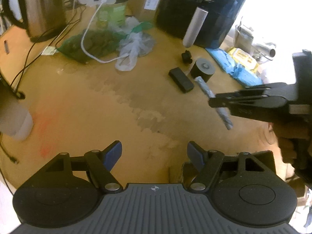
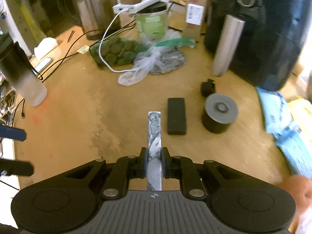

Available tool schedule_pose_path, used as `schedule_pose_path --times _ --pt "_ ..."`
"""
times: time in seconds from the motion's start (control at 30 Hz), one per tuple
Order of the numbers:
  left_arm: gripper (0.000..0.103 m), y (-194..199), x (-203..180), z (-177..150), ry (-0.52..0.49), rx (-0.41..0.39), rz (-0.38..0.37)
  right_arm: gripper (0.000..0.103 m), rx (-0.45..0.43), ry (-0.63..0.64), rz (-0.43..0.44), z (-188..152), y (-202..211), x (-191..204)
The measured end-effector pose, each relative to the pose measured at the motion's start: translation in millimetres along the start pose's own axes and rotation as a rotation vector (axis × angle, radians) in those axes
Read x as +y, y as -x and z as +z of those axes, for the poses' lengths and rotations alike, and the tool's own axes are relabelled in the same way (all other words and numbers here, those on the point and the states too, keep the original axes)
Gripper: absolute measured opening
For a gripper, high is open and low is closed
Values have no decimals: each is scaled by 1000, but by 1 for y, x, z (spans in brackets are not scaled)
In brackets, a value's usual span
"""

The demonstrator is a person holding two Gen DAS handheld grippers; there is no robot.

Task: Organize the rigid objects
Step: 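Lift the marble stick with the right gripper while the left gripper approaches the black block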

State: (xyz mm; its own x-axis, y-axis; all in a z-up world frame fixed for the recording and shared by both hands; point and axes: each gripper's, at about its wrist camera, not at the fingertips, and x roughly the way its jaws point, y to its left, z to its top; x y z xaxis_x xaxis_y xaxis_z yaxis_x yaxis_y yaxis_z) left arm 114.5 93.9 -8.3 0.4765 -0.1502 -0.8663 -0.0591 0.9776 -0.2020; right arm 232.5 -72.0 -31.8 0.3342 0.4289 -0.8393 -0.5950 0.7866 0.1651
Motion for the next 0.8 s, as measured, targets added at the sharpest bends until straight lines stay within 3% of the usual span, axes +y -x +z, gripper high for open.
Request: schedule_pose_path --times 0.37,0.8 --pt "73 -25 -20 27 -105 2 -23 17 -53 -178 -44 -31 63 -27" --pt "74 -60 -42 53 -195 0 -22 17 -108 -316 -138 -60 105 -32"
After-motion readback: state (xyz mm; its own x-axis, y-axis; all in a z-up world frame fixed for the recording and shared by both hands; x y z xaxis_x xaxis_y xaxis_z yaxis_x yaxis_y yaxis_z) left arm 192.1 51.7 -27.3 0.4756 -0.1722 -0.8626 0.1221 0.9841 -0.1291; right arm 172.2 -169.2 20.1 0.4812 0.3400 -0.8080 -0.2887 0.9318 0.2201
